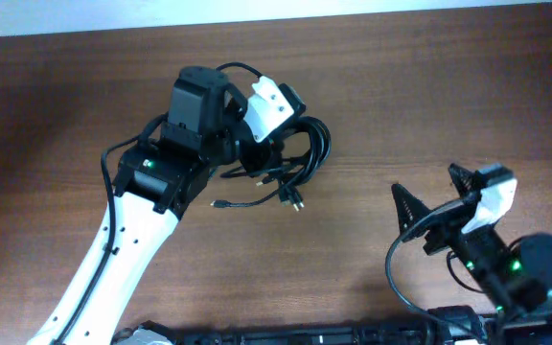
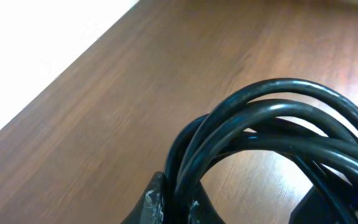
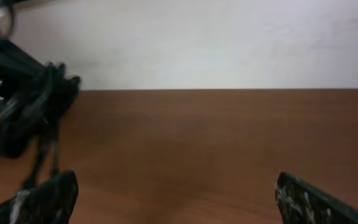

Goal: Untangle cables
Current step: 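Raise the coil with the left gripper and bring the right gripper toward it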

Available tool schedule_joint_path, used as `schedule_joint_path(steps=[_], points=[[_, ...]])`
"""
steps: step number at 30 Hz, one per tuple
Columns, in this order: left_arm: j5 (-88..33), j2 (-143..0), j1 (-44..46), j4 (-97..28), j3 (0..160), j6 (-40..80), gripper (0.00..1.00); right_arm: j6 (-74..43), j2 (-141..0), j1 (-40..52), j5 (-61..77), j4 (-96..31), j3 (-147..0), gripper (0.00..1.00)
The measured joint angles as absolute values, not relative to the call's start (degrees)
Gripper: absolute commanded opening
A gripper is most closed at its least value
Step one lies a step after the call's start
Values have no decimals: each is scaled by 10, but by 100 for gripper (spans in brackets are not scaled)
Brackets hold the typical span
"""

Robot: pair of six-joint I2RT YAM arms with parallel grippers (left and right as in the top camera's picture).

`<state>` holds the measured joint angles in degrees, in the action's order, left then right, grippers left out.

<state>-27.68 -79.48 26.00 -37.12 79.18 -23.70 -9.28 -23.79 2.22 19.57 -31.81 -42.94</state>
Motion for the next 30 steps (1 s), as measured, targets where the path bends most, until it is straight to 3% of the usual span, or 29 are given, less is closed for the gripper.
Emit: schedule_joint_path(steps=[13,19,30], points=[[-419,-795,260,-323,792,-277,0,-119,-281,22,419,-267,-474,99],[-459,-795,260,-319,792,-303,0,-196,-281,22,446,-220,-474,100],[-468,-795,270,-286,792,-307,0,-271,-320,22,467,-198,-475,92]])
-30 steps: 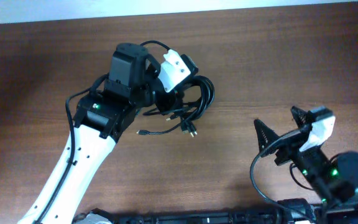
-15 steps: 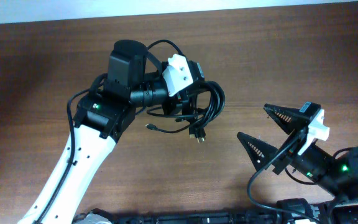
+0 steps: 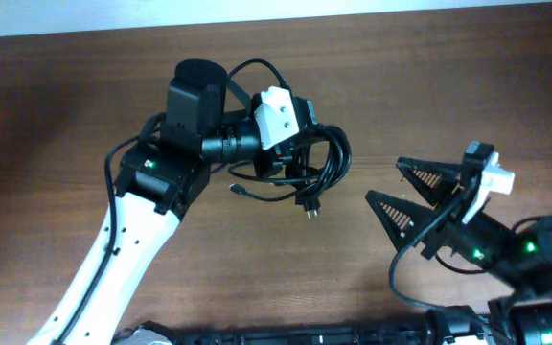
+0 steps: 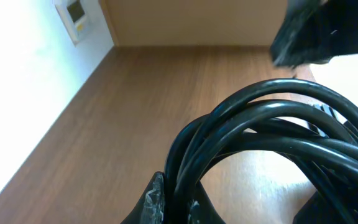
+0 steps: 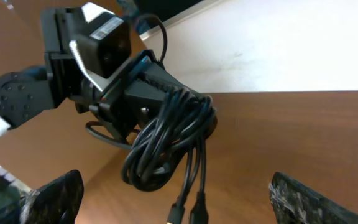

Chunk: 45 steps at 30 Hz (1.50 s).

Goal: Untangle cables
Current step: 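Raise the coil with the left gripper and bring the right gripper toward it, then grasp the hanging cable loops with the right gripper beside the left gripper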

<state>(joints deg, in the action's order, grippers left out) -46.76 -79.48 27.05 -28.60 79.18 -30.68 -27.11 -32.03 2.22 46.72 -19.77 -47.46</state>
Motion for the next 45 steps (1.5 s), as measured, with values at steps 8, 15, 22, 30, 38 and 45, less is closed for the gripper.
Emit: schedule_joint_path(steps=[8,15,22,30,38,45], points=[[-440,-795,323,-254,792,-309,0,-283,-372,22,530,-174,-475,69],[-432,-795,326,-252,792,-309,0,-284,-395,22,539,-175,-475,64],[-427,-795,324,-252,792,-311,0,-281,-414,22,554,-176,-475,54],[-430,-795,320,-253,792,-317,0,-276,-445,22,570,-183,-475,41],[-430,-790,318,-263,792,-319,0,-252,-453,22,545,-222,-479,38],[-443,-762,318,-286,792,-319,0,-246,-453,22,475,-271,-479,38]])
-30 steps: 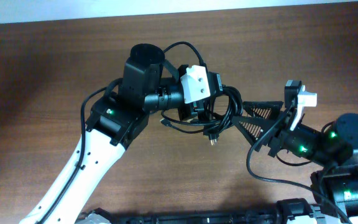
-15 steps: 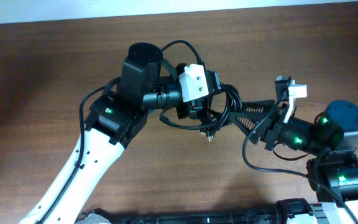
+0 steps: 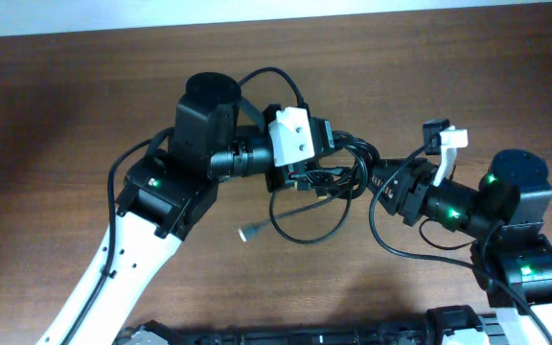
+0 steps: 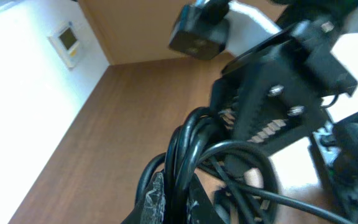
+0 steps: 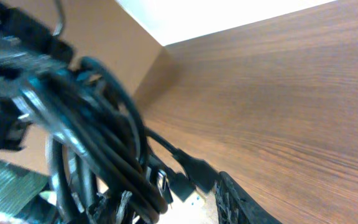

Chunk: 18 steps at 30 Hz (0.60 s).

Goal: Untangle cables
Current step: 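Grasp the hanging cable loops with the right gripper beside the left gripper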

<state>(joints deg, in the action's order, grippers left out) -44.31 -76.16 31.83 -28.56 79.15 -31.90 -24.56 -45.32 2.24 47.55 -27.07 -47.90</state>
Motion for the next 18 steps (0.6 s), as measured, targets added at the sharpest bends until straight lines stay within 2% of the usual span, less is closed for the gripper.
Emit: schedule_joint_path(steps=[18], points=[[-467,-748,319,-387,792,-319,0,-238,-453,23,430,-289,-479,38]])
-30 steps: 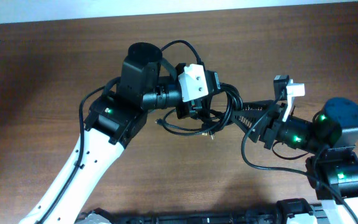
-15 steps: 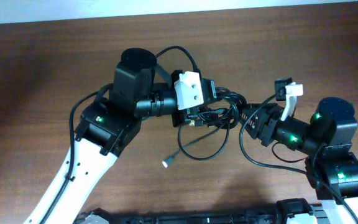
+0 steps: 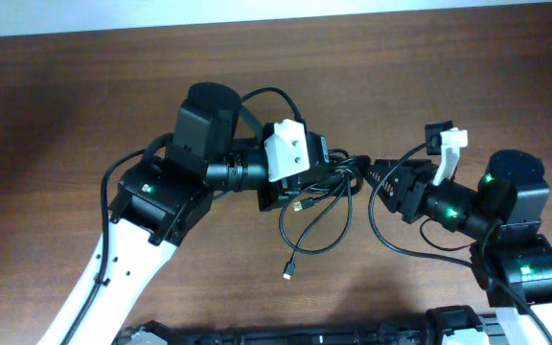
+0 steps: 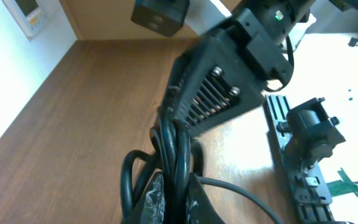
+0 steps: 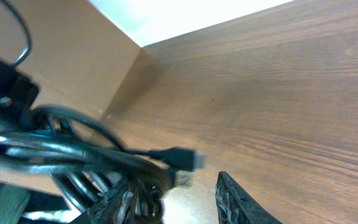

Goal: Untangle cables
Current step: 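Grasp the hanging cable loops with the right gripper beside the left gripper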

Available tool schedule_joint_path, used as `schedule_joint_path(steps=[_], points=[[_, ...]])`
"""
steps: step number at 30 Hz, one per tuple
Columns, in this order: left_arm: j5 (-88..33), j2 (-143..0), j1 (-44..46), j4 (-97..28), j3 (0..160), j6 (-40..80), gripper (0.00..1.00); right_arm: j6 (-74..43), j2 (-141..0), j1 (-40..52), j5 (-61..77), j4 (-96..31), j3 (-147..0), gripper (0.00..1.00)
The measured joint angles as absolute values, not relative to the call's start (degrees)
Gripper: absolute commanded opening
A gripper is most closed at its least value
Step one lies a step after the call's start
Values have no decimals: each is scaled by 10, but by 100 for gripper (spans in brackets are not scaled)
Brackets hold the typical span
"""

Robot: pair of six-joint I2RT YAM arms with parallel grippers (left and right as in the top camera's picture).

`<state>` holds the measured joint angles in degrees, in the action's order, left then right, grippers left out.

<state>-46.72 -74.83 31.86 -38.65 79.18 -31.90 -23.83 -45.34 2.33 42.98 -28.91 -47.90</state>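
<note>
A bundle of black cables [image 3: 336, 182] hangs above the brown table between both arms. My left gripper [image 3: 293, 195] is shut on the bundle; in the left wrist view the strands [image 4: 174, 146] run up between its fingers [image 4: 157, 198]. My right gripper [image 3: 372, 174] meets the bundle from the right, jaws partly apart. In its own view the strands [image 5: 73, 155] lie against the left of its fingers [image 5: 122, 200], with a black plug [image 5: 182, 158] sticking out. One thin loop [image 3: 320, 228] droops low, ending in a small connector [image 3: 287, 276].
The wooden table [image 3: 65, 96] spreads wide on the left and at the back, up to a white wall edge [image 3: 276, 10]. A black rail [image 3: 305, 335] runs along the front edge. The right arm's base [image 3: 520, 268] stands at front right.
The thin cable has dropped out of the bundle: its loop and connector end now hang lower and further forward. The left gripper still grips the bundle, slightly shifted. The right gripper stays at the bundle.
My left gripper first held the coiled bundle over the table's middle, with the right gripper wide open far to the right. Then the bundle was nearer the right gripper. Later the right gripper, narrower, was in the bundle, and now a thin cable hangs loose.
</note>
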Motion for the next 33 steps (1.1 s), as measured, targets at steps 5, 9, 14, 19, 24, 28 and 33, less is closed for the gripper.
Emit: schedule_joint_path(steps=[5,9,14,19,24,28,33], points=[[-467,-741,319,-397,792,-319,0,-232,-458,22,413,-287,-479,39],[-425,-736,324,-398,792,-318,0,-223,-457,22,412,-287,-479,44],[-335,-735,324,-392,792,-291,0,-194,-437,22,424,-287,-479,54],[-272,-735,324,-363,792,-251,0,-155,-416,22,436,-300,-479,58],[-260,-735,324,-300,792,-195,0,-128,-415,22,452,-302,-479,58],[-270,-735,326,-275,792,-169,0,-118,-415,22,461,-300,-479,58],[-301,-735,334,-276,792,-162,0,-118,-415,22,457,-300,-479,58]])
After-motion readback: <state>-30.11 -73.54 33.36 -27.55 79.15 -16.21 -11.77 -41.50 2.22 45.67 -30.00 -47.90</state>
